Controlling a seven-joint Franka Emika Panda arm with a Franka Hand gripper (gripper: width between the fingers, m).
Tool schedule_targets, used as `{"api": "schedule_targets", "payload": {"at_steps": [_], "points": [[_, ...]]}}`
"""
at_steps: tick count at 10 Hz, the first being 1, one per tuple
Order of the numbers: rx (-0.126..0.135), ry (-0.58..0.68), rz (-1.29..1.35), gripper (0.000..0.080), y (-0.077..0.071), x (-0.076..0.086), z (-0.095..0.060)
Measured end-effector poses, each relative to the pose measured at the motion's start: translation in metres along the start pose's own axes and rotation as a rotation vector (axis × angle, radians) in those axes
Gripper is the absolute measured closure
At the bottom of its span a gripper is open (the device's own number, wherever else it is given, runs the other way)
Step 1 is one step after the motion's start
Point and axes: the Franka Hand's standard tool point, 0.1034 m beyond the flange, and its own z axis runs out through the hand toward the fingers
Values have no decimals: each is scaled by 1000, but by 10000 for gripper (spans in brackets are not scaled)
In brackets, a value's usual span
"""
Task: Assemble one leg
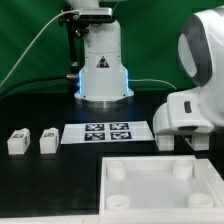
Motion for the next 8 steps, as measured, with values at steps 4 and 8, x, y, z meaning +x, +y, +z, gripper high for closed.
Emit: {"api": "schedule_targets", "payload": {"at_steps": [4, 8], "points": [[0, 426, -51, 511, 50, -21, -116], [-5, 829, -84, 511, 52, -14, -131]]}}
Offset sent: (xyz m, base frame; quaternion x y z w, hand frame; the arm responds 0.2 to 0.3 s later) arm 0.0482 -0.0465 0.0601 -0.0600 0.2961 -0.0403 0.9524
